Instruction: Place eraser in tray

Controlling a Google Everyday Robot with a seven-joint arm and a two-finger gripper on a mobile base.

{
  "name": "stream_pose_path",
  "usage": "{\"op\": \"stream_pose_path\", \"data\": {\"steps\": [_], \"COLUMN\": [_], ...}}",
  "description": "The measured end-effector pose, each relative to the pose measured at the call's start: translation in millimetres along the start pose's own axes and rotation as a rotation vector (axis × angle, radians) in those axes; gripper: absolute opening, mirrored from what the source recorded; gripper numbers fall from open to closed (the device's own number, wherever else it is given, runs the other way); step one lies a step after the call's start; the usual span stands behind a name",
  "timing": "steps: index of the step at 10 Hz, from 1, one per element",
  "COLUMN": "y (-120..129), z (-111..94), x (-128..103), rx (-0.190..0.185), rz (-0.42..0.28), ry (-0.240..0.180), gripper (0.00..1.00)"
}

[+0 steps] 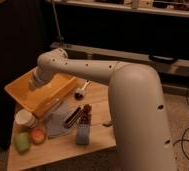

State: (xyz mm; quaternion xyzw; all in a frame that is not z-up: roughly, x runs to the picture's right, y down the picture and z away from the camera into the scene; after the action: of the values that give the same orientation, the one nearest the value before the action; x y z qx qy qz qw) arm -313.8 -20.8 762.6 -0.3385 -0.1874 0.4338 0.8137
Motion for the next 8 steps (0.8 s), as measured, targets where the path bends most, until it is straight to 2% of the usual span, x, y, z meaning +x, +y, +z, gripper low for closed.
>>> {"op": "stream_pose_path", "data": {"steps": [5,7,8], "y": [-1,-1,6], "z": [-1,-10,-21], "x": [-1,-5,-8], "rx": [0.005,0.042,0.066], "rz": [0.001,0.028,0.051], "ry": [0.003,0.032,0.053], "gripper": [0.42,0.42,0.42]}}
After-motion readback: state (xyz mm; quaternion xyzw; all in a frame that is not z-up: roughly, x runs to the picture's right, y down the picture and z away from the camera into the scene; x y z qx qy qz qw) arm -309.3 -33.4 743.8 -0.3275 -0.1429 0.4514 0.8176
